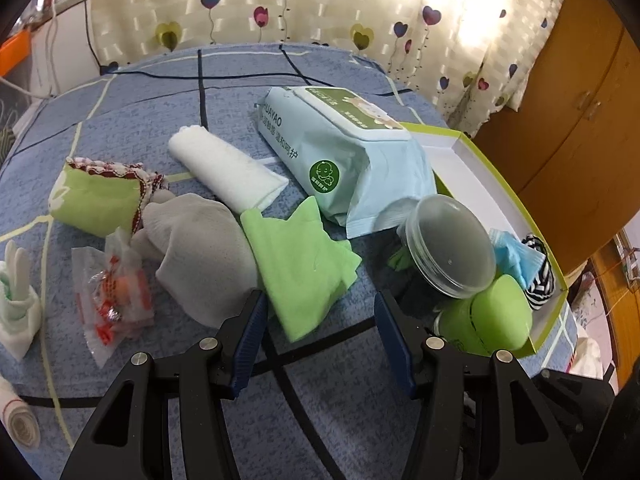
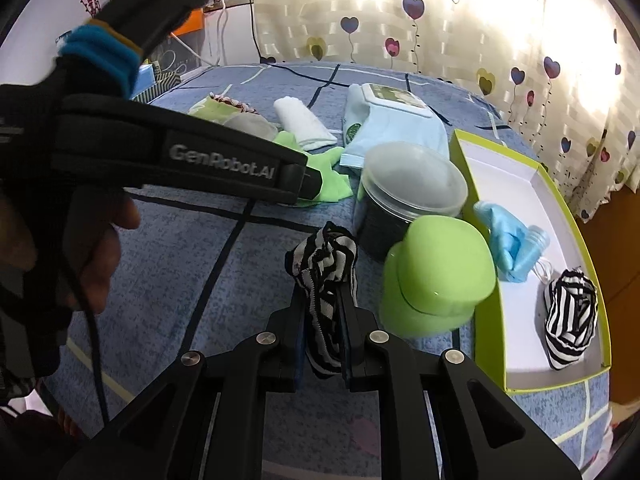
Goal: Organize soft objects
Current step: 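Grasp the green cloth with the left tool while the right tool holds the sock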
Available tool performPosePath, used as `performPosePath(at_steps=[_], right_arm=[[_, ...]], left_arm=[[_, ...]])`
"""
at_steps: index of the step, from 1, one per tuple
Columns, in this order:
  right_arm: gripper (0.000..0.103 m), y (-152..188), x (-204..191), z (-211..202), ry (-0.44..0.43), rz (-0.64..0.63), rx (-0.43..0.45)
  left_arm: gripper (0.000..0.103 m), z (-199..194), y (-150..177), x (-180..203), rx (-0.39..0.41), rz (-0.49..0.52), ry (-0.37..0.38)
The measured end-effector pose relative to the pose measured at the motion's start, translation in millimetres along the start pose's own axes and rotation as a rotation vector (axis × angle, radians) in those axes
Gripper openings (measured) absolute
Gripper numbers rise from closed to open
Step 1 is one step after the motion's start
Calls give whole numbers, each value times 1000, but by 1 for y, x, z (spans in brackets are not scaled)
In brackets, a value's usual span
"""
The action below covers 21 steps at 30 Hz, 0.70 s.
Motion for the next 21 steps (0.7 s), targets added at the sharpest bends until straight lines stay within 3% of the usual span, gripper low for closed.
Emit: performPosePath(at_steps=[13,17,19,21], right_arm=[[14,1,9,2,-15,24,2],[14,1,10,2,-16,26,3],[14,1,10,2,-18,26,5],[14,2,10,1,-20,26,5]], left_arm=[[53,21,-6,6,10,91,-137],[32,24,-6,6,14,120,-201],[30,23,-5,5,17,113,-203],[20,23,-4,5,13,111,-199]])
Point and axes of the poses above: each gripper's, at about its wrist camera, not at the fingertips, and z roughly the way its jaws point, x to its right, y to its underside, the point moved 7 cm from there along z, roughly the way its jaws point, and after that the axes turned 2 degrees about -x, right-handed, at the moved point
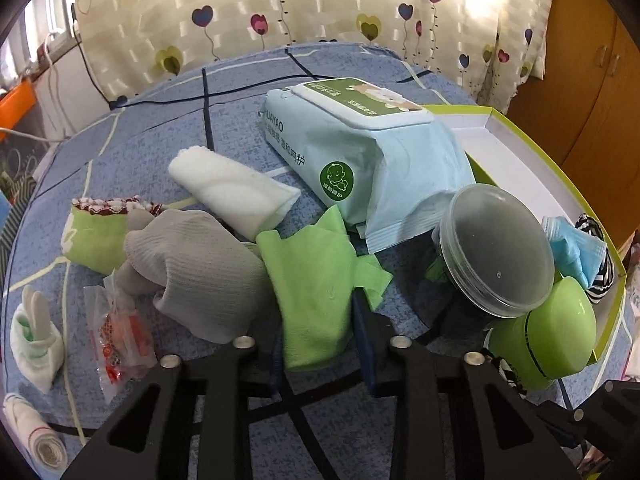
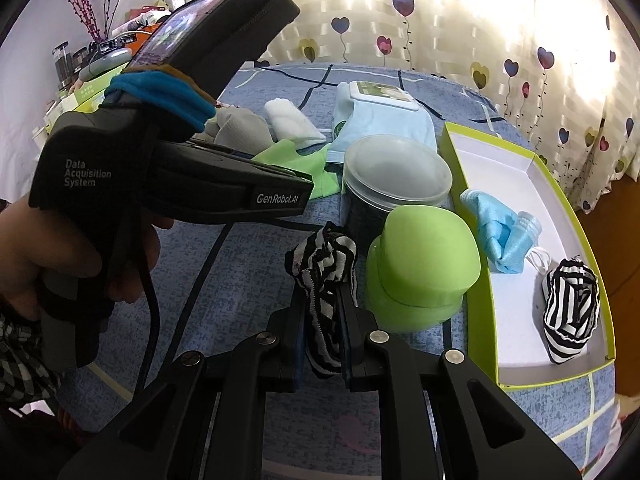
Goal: Organize soft objects
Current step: 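Grasp the green cloth with the left tool while the right tool holds the sock, then lower the green cloth and striped sock into the white box and release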
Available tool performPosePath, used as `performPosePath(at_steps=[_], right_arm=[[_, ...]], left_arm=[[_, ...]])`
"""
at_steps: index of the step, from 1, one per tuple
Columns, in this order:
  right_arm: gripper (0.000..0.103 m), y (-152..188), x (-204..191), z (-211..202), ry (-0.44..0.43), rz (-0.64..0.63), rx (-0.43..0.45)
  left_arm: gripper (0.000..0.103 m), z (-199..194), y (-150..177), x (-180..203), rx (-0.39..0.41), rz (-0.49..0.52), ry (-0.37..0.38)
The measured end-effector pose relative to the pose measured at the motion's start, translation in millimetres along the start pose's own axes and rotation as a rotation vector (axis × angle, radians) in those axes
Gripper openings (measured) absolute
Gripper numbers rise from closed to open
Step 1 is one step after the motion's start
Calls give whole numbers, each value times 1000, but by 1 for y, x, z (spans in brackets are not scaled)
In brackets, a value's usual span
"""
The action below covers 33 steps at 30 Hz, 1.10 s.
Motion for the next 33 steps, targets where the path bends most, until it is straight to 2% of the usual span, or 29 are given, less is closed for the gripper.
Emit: performPosePath(at_steps=[3,6,20,33], right_arm=[[14,0,0,-1,-1,0,3],[14,1,0,-2,-1,0,5],[14,-7,-4,-20,-37,0,46],[14,-36,8,-56,-26,35,154]], left_arm=[[12,1,1,1,-7,1,5],[9,-2,2,1,1,-2,11],[9,-45,2,-10,54,-56,73],[9,-95,-31,-2,148,-30,132]])
Point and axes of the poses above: each gripper's, at about its wrist camera, not at the fingertips, and z roughly the way its jaws point, x to its right, y to its underside, the point moved 7 cm from there along z, roughly the way its jaws point, and after that the axes turned 2 degrees about -x, right-handed, at the moved point
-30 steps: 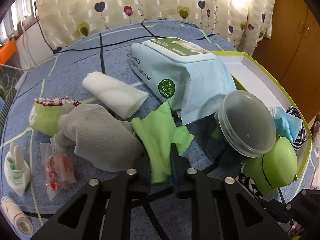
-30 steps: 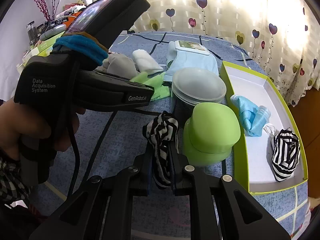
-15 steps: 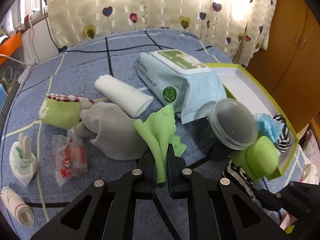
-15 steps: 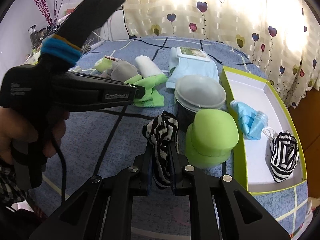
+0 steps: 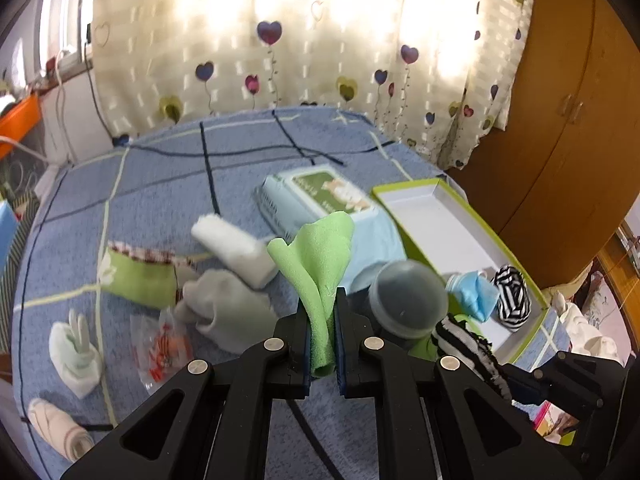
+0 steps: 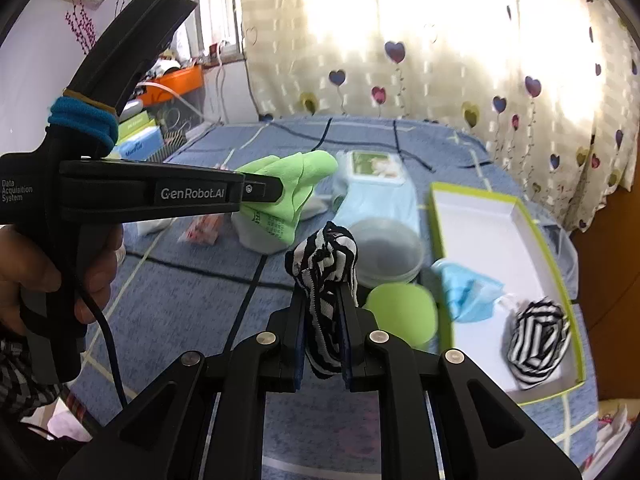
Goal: Organize soft objects
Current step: 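Lower the green cloth and striped sock into the white box and release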
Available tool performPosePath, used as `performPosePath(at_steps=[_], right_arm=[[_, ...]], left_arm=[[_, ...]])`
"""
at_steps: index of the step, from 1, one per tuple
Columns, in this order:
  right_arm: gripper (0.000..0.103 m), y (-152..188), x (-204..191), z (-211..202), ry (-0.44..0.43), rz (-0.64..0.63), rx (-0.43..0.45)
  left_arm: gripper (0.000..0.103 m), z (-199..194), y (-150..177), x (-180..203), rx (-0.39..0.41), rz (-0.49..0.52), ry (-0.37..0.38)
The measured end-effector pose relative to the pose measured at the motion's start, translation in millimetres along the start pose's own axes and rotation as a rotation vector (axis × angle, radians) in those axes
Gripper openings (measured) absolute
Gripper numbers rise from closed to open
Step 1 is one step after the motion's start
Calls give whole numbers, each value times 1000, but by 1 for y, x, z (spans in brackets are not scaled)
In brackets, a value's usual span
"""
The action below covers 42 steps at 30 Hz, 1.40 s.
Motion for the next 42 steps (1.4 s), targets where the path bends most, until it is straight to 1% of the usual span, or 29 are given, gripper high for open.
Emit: performPosePath(at_steps=[7,13,16,19,23,28,33,36,38,42], right_arm=[[14,-8,23,-10,51,32,24],[14,-12,55,-16,108,71,33],[14,-12,73,-14,142,100,26],[14,-10,92,-13,175,133,21],[14,-8,117,-8,226,161,5],[14,-6,144,3,270,193,-24],[14,-2,163,16,303,199,-59],[14,1,174,25,317,214,-80],[14,4,181,29,332,220,-95],[14,10,190,36,354,217,-121]], left_arm=[[9,-2,-24,21,27,23,48],[9,11,-42,45,13,44,104],[9,21,-50,61,6,72,132],[9,34,-56,75,-17,87,176],[9,52,-61,89,-39,107,191],[9,77,-62,107,-79,140,219],[9,100,-62,126,-115,172,235],[9,113,-62,132,-141,171,250],[9,121,-61,133,-160,166,248],[9,133,-58,142,-186,193,252]])
Point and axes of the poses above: each gripper's, at about its wrist camera, not at the fingertips, and z roughly the way its jaws point, x to its right, y to its underside, the point moved 7 cm from there along z, roughly the way its jaws point, and after that the axes turned 2 degrees about -x, right-handed, at the moved point
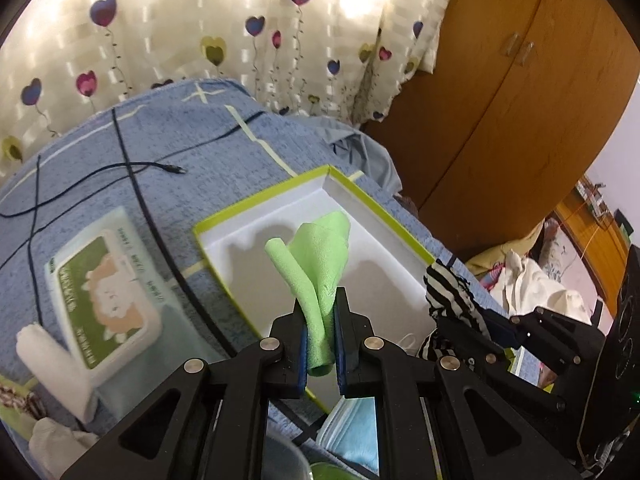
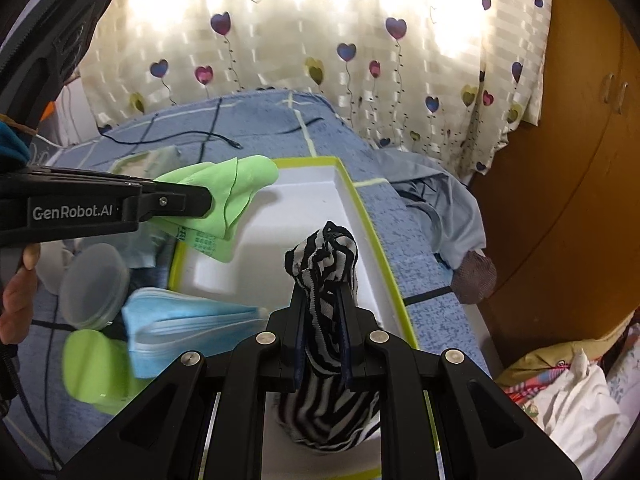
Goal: Organize soft objects
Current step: 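Lower the green cloth and striped sock into the white box and release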
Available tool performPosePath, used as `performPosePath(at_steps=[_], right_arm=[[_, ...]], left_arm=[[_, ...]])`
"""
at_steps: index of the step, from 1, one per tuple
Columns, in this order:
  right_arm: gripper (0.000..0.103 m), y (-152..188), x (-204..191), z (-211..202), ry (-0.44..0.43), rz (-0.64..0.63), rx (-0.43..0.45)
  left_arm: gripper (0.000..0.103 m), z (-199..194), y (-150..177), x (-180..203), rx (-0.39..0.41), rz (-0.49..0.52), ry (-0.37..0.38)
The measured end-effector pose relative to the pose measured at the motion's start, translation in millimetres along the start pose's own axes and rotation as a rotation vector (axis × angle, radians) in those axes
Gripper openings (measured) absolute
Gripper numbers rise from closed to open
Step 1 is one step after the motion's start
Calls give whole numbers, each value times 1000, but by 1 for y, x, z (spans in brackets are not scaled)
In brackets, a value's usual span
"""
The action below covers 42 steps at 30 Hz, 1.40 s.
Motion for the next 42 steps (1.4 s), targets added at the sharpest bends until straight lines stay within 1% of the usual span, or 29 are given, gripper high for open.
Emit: performPosePath(at_steps=[8,13,15,19,20,21,22,23,24,34,40,42], right_arm=[[14,6,4,15,11,-5,-42],[15,7,6,18,18,-2,-48],[19,7,7,18,18,4,-46],[20,7,8,17,15,10,-44],[21,7,9,16,13,16,-38],[26,7,9,16,12,22,-34],[31,6,10,15,13,27,-31],[44,6,10,14,14,32,-27],[55,6,11,13,13,37,-22],[56,5,13,1,19,63,0],[56,5,8,-11,13,62,22],[56,6,7,-15,8,64,29]], left_arm=[[9,13,2,8,-30,13,6],[10,19,3,11,-47,18,8],[15,20,4,11,-49,17,9],[20,23,6,11,-62,12,7],[23,23,7,11,-63,12,8],[26,23,7,11,-63,12,11],[28,22,8,12,-63,12,14],[29,22,8,12,-61,12,17],[31,21,8,13,-57,13,18],[34,9,14,15,-40,15,4],[37,-8,17,17,-11,20,-16],[39,-16,18,19,10,37,-33]])
Point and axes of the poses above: each gripper's, at about its wrist camera, not at the fingertips, and z roughly the way its jaws point, x to its right, y to its underside, the point moved 7 cm from there along z, roughly the way its jaws point, and after that the axes turned 2 degrees about -x, right-handed, at the moved point
